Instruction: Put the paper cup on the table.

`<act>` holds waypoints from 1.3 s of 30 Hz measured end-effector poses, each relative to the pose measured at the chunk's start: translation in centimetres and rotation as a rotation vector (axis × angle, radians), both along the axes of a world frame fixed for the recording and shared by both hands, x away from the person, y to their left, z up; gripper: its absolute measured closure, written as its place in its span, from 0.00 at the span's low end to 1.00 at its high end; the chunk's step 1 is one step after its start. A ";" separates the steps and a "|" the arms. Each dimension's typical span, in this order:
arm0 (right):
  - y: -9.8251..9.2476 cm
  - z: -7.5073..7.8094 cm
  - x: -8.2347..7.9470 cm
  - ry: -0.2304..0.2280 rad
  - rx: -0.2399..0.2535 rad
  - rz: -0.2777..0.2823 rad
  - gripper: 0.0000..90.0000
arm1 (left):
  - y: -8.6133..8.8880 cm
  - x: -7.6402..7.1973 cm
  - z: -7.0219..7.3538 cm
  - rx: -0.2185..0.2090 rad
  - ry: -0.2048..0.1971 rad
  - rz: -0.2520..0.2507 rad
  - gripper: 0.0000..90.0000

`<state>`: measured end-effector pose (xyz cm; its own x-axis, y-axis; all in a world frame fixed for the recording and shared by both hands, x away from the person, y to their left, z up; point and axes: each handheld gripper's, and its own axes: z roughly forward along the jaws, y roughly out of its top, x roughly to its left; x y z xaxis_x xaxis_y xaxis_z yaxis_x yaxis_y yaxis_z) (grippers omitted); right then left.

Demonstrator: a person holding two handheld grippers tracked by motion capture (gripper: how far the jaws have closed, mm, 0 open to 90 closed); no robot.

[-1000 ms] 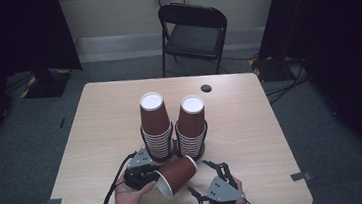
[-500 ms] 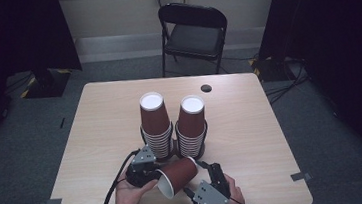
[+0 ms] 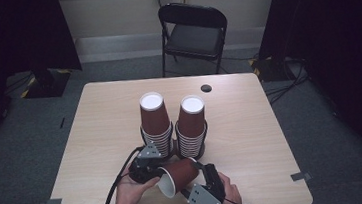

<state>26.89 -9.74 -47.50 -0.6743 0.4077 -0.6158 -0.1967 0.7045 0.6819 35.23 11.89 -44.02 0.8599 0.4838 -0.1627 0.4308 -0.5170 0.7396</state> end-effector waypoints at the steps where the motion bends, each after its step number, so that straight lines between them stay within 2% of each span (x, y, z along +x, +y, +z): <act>1: 0.1 0.0 0.0 -0.006 -0.005 -0.008 0.11 | -0.1 0.1 0.1 0.003 0.002 0.001 0.96; 6: 0.2 0.0 0.1 -0.020 -0.012 -0.003 0.11 | -0.4 0.2 0.3 0.012 0.011 0.003 0.96; 14: 0.9 0.2 0.1 -0.048 -0.031 0.024 0.10 | -1.0 0.2 0.8 0.004 0.020 -0.048 0.97; 20: 1.4 0.2 0.2 -0.064 -0.021 0.033 0.09 | -1.3 0.4 0.7 -0.015 0.038 -0.062 0.97; 23: 1.9 0.4 0.2 -0.074 -0.050 0.054 0.10 | -1.7 0.5 0.7 -0.004 0.052 -0.081 0.97; 28: 2.6 0.6 -0.1 -0.115 -0.054 0.076 0.10 | -2.0 0.6 0.5 -0.025 0.065 -0.076 0.96; 31: 2.6 0.6 -0.1 -0.118 -0.048 0.075 0.10 | -2.0 0.7 0.6 -0.017 0.061 -0.079 0.97; 34: 2.7 0.7 0.0 -0.128 -0.062 0.078 0.09 | -2.0 0.8 0.6 -0.025 0.066 -0.076 0.96; 39: 2.8 0.7 0.2 -0.135 -0.053 0.079 0.09 | -2.1 0.9 0.5 -0.042 0.067 -0.070 0.96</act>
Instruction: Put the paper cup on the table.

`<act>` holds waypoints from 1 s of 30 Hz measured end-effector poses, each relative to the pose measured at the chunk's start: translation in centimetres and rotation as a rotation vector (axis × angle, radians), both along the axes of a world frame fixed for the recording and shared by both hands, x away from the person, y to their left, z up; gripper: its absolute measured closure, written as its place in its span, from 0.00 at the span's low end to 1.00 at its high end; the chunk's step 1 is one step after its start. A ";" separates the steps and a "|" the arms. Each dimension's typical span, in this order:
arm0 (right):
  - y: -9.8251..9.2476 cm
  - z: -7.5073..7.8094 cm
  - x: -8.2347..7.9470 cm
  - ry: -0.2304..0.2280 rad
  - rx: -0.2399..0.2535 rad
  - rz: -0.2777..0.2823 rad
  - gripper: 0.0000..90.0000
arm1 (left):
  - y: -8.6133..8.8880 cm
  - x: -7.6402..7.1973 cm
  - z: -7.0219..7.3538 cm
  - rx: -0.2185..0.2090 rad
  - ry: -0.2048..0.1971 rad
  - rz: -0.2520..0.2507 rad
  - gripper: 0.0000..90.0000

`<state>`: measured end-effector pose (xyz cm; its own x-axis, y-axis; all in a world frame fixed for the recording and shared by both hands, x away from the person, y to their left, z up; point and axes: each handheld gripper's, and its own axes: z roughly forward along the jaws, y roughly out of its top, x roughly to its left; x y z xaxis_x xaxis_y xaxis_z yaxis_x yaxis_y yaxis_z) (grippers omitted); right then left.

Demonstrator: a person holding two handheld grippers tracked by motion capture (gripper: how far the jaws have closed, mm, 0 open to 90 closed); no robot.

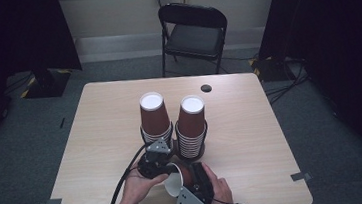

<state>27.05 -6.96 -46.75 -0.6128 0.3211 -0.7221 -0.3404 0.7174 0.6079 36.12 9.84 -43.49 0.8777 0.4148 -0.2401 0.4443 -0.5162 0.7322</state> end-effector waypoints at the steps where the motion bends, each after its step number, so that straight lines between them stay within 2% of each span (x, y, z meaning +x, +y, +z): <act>1: 0.1 0.0 0.0 -0.006 0.000 -0.004 0.09 | 0.0 0.0 0.0 0.001 -0.002 0.001 0.96; 6: 0.1 -0.2 0.1 0.005 0.001 -0.004 0.09 | 0.0 0.2 -0.4 -0.011 0.009 -0.001 0.96; 11: 0.0 -0.3 0.3 0.011 0.004 0.005 0.10 | 0.1 0.3 -0.6 -0.015 -0.005 -0.004 0.96; 16: -0.2 -0.2 0.4 0.021 0.008 -0.003 0.11 | 0.1 0.1 -0.8 -0.048 -0.023 0.011 0.95; 23: -0.6 0.0 0.4 0.044 0.006 -0.004 0.13 | 0.0 0.1 -1.2 -0.073 -0.022 0.019 0.95; 30: -1.0 0.3 0.6 0.055 0.010 -0.014 0.13 | 0.2 0.0 -1.1 -0.091 -0.044 0.037 0.91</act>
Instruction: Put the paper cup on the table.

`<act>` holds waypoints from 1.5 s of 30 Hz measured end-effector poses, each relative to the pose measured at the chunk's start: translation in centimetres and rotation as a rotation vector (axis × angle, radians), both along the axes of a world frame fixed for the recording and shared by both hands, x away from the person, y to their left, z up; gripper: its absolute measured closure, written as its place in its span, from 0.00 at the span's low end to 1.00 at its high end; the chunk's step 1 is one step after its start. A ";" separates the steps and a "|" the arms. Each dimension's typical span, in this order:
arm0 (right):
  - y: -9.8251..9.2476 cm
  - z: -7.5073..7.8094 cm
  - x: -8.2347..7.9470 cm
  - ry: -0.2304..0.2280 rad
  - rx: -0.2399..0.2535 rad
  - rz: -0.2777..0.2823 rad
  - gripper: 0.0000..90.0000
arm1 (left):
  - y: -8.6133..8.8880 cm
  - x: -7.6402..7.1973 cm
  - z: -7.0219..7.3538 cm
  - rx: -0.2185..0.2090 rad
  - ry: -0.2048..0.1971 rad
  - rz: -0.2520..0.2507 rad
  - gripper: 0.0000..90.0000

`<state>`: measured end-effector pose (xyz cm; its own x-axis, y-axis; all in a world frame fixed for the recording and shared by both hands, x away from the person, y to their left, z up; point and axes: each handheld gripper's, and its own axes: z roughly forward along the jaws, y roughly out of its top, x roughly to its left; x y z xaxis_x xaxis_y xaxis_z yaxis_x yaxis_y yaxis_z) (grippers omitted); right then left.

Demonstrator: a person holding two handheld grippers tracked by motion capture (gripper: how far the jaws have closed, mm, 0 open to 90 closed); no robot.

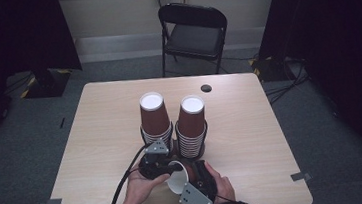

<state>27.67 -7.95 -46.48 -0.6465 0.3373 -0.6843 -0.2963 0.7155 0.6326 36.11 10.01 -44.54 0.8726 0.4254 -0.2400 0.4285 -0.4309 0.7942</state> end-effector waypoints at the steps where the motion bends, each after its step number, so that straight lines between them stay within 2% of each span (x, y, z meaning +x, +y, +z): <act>1: -0.1 0.0 0.1 0.007 0.001 -0.002 0.13 | 0.1 0.0 0.0 -0.003 -0.002 0.003 0.90; 7: -0.3 0.1 0.1 0.027 0.026 -0.008 0.13 | 0.3 -0.3 -0.1 -0.019 -0.017 0.023 0.84; 10: -0.4 0.1 0.1 0.041 0.031 -0.010 0.13 | 0.5 -0.6 -0.1 -0.046 -0.052 0.037 0.81; 16: -0.9 0.1 0.3 0.064 0.071 -0.020 0.13 | 1.2 -0.8 -0.2 -0.085 -0.068 0.069 0.74; 20: -1.0 0.2 0.5 0.077 0.085 -0.028 0.13 | 1.4 -1.1 0.0 -0.125 -0.111 0.091 0.71; 24: -1.3 0.2 0.6 0.097 0.102 -0.041 0.13 | 1.8 -1.2 0.2 -0.150 -0.122 0.115 0.65; 27: -1.6 0.1 0.8 0.112 0.120 -0.045 0.13 | 2.1 -1.3 0.2 -0.174 -0.121 0.135 0.64; 34: -2.6 -0.2 1.2 0.176 0.192 -0.083 0.13 | 3.3 -1.5 0.1 -0.249 -0.133 0.206 0.51; 36: -3.0 -0.3 1.3 0.192 0.213 -0.091 0.13 | 3.7 -1.7 0.1 -0.258 -0.142 0.218 0.49; 45: -5.3 0.0 1.8 0.261 0.369 -0.130 0.13 | 4.2 -2.3 -0.3 -0.232 -0.218 0.252 0.36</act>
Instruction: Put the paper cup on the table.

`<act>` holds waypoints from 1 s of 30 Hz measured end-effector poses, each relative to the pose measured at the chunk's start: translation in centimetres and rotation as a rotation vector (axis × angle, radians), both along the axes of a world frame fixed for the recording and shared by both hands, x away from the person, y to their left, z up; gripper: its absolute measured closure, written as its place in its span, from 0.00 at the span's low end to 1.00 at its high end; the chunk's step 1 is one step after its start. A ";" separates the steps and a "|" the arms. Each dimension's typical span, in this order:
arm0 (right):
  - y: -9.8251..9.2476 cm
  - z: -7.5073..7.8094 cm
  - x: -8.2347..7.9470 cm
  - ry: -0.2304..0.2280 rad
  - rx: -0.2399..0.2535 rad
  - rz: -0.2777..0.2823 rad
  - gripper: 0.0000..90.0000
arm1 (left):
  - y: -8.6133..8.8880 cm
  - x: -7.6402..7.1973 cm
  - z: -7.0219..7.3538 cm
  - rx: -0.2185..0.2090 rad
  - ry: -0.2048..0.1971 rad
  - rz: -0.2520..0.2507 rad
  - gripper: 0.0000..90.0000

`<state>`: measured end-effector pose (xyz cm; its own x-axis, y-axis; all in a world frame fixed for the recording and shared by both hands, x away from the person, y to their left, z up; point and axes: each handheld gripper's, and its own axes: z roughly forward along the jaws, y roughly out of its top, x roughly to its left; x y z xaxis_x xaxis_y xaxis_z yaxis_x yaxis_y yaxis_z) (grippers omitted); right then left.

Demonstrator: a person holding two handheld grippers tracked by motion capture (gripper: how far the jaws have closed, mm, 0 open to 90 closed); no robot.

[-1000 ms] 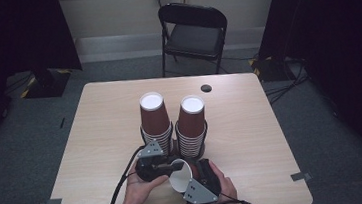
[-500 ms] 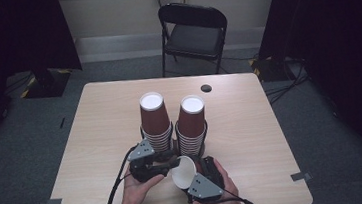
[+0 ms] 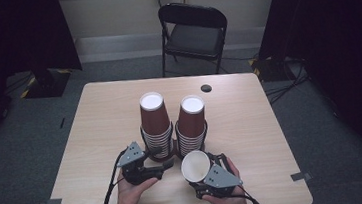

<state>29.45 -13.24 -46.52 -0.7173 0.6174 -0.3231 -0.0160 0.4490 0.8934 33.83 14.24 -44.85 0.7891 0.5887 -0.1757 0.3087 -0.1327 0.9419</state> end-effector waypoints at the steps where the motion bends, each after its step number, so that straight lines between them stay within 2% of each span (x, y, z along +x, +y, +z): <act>1: -0.3 0.0 0.1 0.011 0.022 -0.002 0.13 | 0.0 0.0 -0.1 0.003 -0.002 0.010 0.36; 4: -1.2 0.1 0.4 0.028 0.074 -0.027 0.13 | 0.1 -0.2 -0.6 -0.003 -0.017 0.025 0.33; 9: -2.4 0.2 1.0 0.052 0.144 -0.051 0.13 | 0.4 -0.5 -1.3 0.026 -0.047 0.055 0.30; 15: -3.4 0.4 1.6 0.070 0.190 -0.078 0.13 | 1.0 -0.8 -1.8 0.018 -0.040 0.081 0.25; 19: -4.0 0.6 1.9 0.076 0.223 -0.102 0.13 | 1.4 -1.2 -2.2 -0.011 -0.050 0.118 0.25; 30: -5.7 1.4 3.3 0.064 0.302 -0.180 0.12 | 2.1 -1.8 -3.6 0.025 -0.064 0.157 0.21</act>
<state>32.75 -18.95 -45.12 -0.6015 0.7963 -0.0643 0.1000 0.1548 0.9829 32.01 16.39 -48.45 0.6965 0.7088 -0.1121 0.2671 -0.1110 0.9573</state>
